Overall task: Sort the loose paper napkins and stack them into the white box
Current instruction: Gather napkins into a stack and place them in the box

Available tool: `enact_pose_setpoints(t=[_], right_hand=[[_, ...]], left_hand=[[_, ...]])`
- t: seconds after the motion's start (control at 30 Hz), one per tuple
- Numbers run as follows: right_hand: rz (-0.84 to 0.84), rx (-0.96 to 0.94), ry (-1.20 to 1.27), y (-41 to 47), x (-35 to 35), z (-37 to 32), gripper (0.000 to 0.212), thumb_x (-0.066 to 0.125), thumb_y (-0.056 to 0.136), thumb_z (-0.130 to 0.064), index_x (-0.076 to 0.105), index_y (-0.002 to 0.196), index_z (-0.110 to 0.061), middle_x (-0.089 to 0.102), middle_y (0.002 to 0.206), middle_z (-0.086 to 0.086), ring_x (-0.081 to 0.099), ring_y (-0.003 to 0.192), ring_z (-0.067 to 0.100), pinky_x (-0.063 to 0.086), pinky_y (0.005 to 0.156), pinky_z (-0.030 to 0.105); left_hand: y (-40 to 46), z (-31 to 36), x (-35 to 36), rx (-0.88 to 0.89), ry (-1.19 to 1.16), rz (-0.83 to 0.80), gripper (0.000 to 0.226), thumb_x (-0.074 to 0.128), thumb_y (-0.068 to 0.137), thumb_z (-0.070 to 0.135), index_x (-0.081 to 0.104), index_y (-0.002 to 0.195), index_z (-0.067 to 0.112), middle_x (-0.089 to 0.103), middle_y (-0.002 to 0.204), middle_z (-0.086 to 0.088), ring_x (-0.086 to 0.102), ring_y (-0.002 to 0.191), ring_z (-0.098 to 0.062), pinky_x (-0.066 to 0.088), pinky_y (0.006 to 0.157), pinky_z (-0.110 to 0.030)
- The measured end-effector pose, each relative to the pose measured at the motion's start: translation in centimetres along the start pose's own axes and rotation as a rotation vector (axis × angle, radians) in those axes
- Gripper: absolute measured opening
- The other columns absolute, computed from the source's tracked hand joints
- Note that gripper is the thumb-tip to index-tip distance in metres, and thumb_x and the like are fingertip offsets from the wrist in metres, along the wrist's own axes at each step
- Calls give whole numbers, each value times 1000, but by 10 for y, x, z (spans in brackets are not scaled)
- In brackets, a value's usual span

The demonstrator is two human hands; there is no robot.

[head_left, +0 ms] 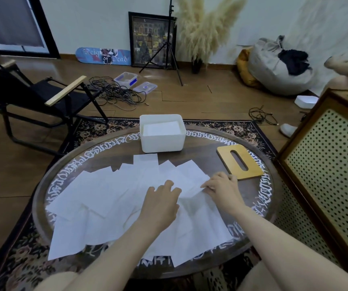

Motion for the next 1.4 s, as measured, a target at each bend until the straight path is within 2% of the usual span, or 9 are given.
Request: enact_pose_setpoints(t=[0.37,0.47,0.67,0.8,0.93,1.1,1.2,1.3,1.4], right_hand=[[259,-183,335,-32,-51,-67,12,71,85,-24,73,89,-35,66,81,-13,56,92,5,20,81,27],[224,-128,484,-35,-51,-74,22,67,88,-27,68,87,-49,64,89,-15,48,102,6,17,90,14],[186,-162,568,-42,-59,-100,18,69,86,-26,69,86,-45,64,90,-19,37,100,-18,21,89,18],[115,-38,668,-36,-45,-92,14,72,78,-43,65,84,-53,66,91,-18,44,103,4,34,94,24],[-8,66,1078,-33,-32,-91,26,78,78,-30,70,102,-28,73,96,-6,68,95,17,56,80,33],[-196,193,1307,-34,-14,-103,25,71,83,-14,64,106,-9,76,89,2,71,75,8,47,59,10],[-349,185,1286,-38,1,-115,27,72,82,-9,67,108,-6,76,91,4,73,80,15,52,62,16],[-338,174,1240,-35,3,-114,19,69,83,-2,71,102,-5,75,78,-4,68,65,2,44,54,9],[-278,212,1257,-29,3,-105,15,69,85,-8,72,99,-10,74,81,1,61,66,12,37,55,20]], left_hand=[[-26,-22,-32,-32,-157,227,56,52,92,43,33,143,31,39,139,10,43,124,-14,30,97,-26],[-34,-38,-36,-74,-315,294,43,58,91,36,50,133,32,49,130,14,48,118,-10,33,93,-24],[-42,-55,-45,-115,-569,338,9,65,88,27,72,90,24,68,91,9,60,88,-12,45,77,-33],[-48,-74,-43,-181,-837,318,26,59,81,41,65,76,15,66,73,1,60,75,-20,48,71,-42],[-57,-99,-50,-298,-1104,405,33,60,71,38,67,81,7,69,81,-10,65,82,-32,52,73,-49],[-66,-121,-51,-407,-1307,428,10,69,84,17,73,91,11,74,90,-4,69,88,-24,53,77,-39],[-70,-129,-50,-438,-1350,428,11,63,90,11,71,96,9,74,95,-5,69,91,-24,54,78,-37],[-71,-124,-49,-410,-1371,313,12,65,90,15,69,101,12,75,97,-3,71,87,-19,55,73,-30],[-73,-107,-38,-341,-1367,90,18,68,86,13,68,103,17,75,98,3,71,85,-11,56,70,-21]])
Point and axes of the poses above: each hand's wrist, its own y-axis towards the middle knuckle, its own x-axis out of the palm, z = x × y, the point moved 10 cm from there along y, towards the middle knuckle
